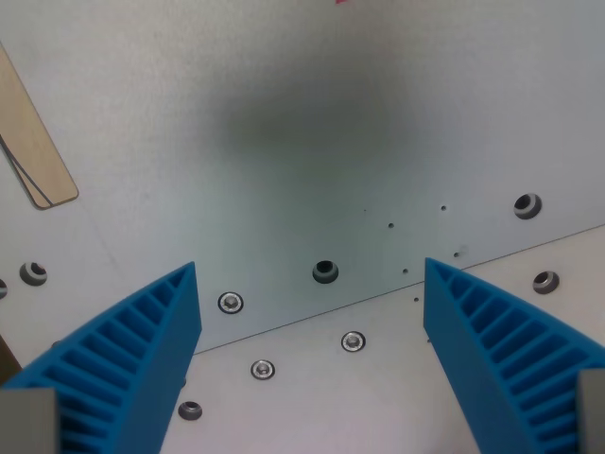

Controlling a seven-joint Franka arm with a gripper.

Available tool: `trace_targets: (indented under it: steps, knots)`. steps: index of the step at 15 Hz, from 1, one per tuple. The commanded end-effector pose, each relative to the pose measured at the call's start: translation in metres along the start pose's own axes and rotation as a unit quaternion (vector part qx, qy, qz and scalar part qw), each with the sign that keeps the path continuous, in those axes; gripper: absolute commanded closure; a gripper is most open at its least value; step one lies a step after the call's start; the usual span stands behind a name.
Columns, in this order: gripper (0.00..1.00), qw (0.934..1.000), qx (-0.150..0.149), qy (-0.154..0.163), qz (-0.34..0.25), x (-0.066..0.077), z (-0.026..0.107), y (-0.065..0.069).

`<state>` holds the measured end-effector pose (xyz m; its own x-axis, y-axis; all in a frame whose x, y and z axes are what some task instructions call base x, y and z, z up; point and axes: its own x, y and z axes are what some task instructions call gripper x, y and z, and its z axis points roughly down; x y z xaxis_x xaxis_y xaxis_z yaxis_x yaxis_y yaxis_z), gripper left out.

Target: Rotate around gripper negative x

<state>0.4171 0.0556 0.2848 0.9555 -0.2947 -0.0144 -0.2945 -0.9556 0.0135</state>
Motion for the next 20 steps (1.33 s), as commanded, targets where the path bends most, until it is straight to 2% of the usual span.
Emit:
trace_targets:
  steps: [1,10,20]
  knots:
    - [0.00,1.0000,-0.005,0.003,0.000,0.0002,-0.0025,0.0000]
    - [0.00,0.9983,-0.057,0.003,0.000,0.0002,-0.0025,0.0000]
    - [0.00,0.9933,-0.116,0.003,0.000,0.0002,-0.0025,0.0000]
